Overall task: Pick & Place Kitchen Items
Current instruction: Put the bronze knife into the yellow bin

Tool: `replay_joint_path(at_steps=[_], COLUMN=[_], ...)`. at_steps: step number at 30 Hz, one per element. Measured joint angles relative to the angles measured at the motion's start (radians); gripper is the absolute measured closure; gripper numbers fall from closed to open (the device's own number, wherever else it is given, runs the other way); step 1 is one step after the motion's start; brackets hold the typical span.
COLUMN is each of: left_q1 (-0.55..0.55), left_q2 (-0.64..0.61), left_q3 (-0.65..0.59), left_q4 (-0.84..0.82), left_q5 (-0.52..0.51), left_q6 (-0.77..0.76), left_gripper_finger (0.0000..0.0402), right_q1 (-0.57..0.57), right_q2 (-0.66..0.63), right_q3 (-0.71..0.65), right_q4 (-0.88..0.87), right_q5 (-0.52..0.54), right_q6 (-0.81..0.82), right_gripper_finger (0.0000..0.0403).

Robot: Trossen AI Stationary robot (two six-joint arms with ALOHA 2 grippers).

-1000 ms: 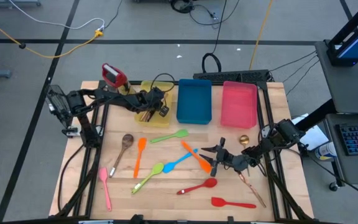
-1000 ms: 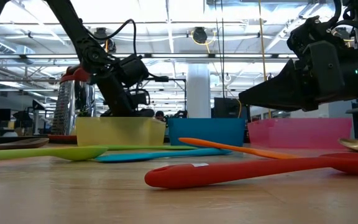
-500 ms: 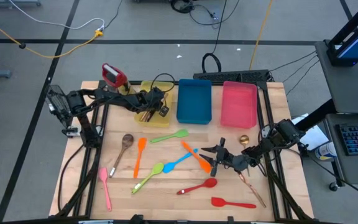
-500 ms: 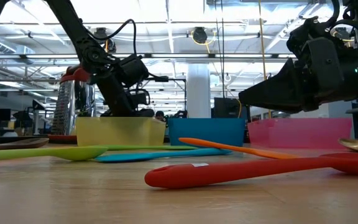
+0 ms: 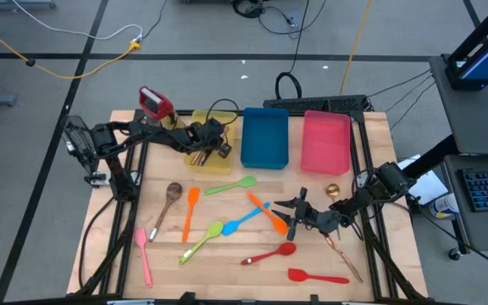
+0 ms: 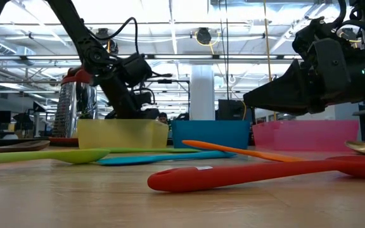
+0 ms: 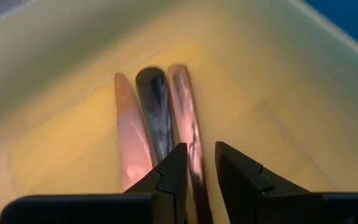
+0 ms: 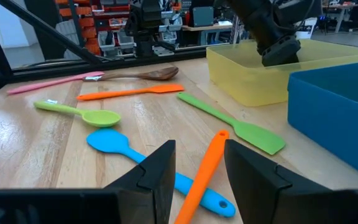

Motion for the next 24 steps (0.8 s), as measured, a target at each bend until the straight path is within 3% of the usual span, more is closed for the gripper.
replay_joint_path(at_steps=[10, 24], left_q1=[-0.011, -0.103], left_q2=[-0.033, -0.286], left_q3=[0.0, 0.0], left_q4=[0.02, -0.036], left_q5=[-0.001, 0.0], left_q6=[0.049, 0.099], left_gripper_finger=[0.0314, 0.0314], right_q1=[0.0, 0.0], right_q2=[0.0, 0.0], right_q3=[0.0, 0.0], right_q4=[0.0, -0.044], right_q5=[0.0, 0.0], right_q6=[0.0, 0.092], right_gripper_finger=[0.0273, 0.0273])
